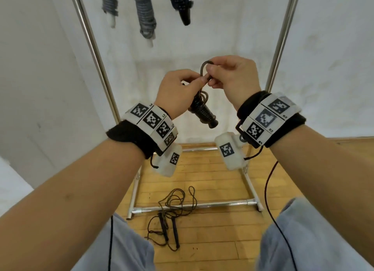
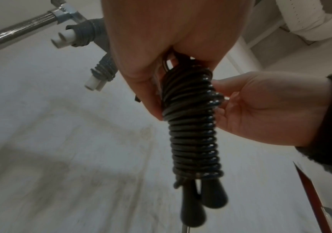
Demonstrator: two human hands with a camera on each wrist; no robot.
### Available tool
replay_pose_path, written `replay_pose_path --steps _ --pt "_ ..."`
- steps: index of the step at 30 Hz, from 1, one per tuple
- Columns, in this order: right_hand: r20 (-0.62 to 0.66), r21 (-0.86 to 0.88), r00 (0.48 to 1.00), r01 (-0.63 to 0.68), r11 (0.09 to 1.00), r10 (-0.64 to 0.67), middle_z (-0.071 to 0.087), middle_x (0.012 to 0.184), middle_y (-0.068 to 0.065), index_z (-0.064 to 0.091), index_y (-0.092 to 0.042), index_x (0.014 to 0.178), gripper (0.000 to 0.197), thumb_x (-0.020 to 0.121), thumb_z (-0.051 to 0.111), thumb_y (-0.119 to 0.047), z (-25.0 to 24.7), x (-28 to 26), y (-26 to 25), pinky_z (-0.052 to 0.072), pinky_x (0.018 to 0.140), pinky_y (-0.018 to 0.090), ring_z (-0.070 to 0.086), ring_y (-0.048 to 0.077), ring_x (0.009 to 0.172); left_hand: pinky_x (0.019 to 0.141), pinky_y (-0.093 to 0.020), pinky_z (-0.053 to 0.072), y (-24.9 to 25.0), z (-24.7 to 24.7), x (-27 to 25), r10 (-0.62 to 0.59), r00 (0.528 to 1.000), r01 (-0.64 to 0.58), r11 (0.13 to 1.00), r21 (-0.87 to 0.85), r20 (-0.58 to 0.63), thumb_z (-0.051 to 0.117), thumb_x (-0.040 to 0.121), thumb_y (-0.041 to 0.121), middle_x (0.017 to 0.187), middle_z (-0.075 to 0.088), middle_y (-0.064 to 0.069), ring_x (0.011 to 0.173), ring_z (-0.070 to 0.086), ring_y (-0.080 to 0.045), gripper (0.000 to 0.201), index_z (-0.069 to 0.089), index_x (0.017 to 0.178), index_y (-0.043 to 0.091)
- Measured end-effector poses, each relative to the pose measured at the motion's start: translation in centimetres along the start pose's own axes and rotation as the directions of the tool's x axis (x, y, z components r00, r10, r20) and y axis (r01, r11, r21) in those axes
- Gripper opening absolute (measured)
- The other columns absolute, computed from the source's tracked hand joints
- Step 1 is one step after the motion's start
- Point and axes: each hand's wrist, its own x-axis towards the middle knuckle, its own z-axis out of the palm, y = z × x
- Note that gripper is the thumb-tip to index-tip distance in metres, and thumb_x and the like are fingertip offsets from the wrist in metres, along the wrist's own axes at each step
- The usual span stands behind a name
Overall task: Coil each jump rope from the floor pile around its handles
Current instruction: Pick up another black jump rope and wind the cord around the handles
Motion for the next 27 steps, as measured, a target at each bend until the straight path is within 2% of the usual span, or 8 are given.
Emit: replay_pose_path --steps 4,6,11,13,17,20,24,27 --pt "0.006 -0.03 0.999 0.04 0.999 -0.04 0.067 0.074 0.0 0.063 -0.011 0.098 0.015 0.084 0.065 -0.005 -0.4 1.1 -2.5 0.054 0.064 0.021 0.065 0.011 0.066 0.075 -0.032 0.054 3.4 -0.5 2.0 0.036 0.993 -0.039 0.999 -0.024 -0.113 0.064 0.086 0.017 0.073 0.068 0.002 0.075 0.065 -0.016 0.012 0.071 0.076 0.016" --pt "-0.003 -0.047 0.999 0.047 0.998 -0.047 0.068 0.075 -0.001 0.064 -0.009 0.097 0.012 0.084 0.064 -0.007 -0.6 1.9 -3.6 0.052 0.063 0.019 0.067 0.011 0.069 0.075 -0.029 0.055 4.9 -0.6 3.2 0.052 0.987 -0.057 0.998 -0.027 -0.15 0.065 0.084 0.014 0.073 0.067 0.005 0.073 0.066 -0.012 0.011 0.069 0.076 0.02" --pt "-0.074 -0.058 0.993 0.089 0.994 -0.093 0.067 0.072 0.003 0.065 -0.009 0.091 0.011 0.085 0.06 -0.001 -1.1 5.0 -6.3 0.047 0.057 0.015 0.065 0.009 0.061 0.071 -0.028 0.055 7.8 -0.8 6.6 0.082 0.981 -0.088 0.996 -0.029 -0.175 0.065 0.084 0.013 0.073 0.066 0.004 0.072 0.064 -0.013 0.01 0.067 0.077 0.019" --pt "-0.096 -0.068 0.99 0.098 0.993 -0.104 0.066 0.071 0.002 0.065 -0.01 0.089 0.012 0.085 0.059 -0.001 -1.2 6.5 -7.2 0.048 0.058 0.016 0.064 0.01 0.061 0.067 -0.027 0.054 8.7 -0.9 8.2 0.084 0.979 -0.089 0.996 -0.018 -0.188 0.065 0.084 0.012 0.071 0.066 0.006 0.07 0.063 -0.011 0.013 0.066 0.074 0.021" --pt "-0.12 -0.085 0.985 0.112 0.99 -0.121 0.065 0.071 0.001 0.066 -0.012 0.088 0.014 0.085 0.057 -0.001 -1.3 9.5 -8.5 0.052 0.063 0.02 0.064 0.012 0.062 0.072 -0.025 0.054 9.9 -0.9 11.4 0.103 0.963 -0.099 0.995 0.03 -0.249 0.065 0.084 0.013 0.07 0.065 0.01 0.07 0.064 -0.009 0.012 0.066 0.075 0.021" --pt "-0.12 -0.081 0.983 0.13 0.988 -0.139 0.064 0.068 0.001 0.065 -0.013 0.085 0.017 0.085 0.056 0.0 -0.9 11.9 -9.7 0.051 0.061 0.02 0.062 0.013 0.06 0.076 -0.028 0.055 10.5 -1.0 13.8 0.12 0.947 -0.11 0.993 0.05 -0.298 0.064 0.085 0.015 0.074 0.065 0.008 0.075 0.065 -0.011 0.008 0.067 0.079 0.02" --pt "-0.141 -0.066 0.978 0.145 0.987 -0.153 0.064 0.071 0.003 0.06 -0.01 0.096 0.015 0.085 0.057 0.0 -0.5 14.9 -11.0 0.051 0.056 0.017 0.061 0.011 0.058 0.072 -0.024 0.053 11.4 -1.4 17.0 0.146 0.924 -0.124 0.989 0.084 -0.353 0.062 0.087 0.019 0.077 0.066 0.008 0.075 0.065 -0.01 0.008 0.066 0.082 0.023" --pt "-0.157 -0.062 0.972 0.168 0.984 -0.175 0.064 0.079 0.007 0.059 -0.008 0.096 0.015 0.086 0.056 0.002 -0.4 17.1 -11.7 0.052 0.056 0.017 0.06 0.012 0.059 0.078 -0.03 0.055 12.3 -1.7 19.3 0.165 0.925 -0.136 0.985 0.109 -0.343 0.062 0.087 0.019 0.091 0.069 0.0 0.082 0.067 -0.015 0.008 0.066 0.093 0.022"
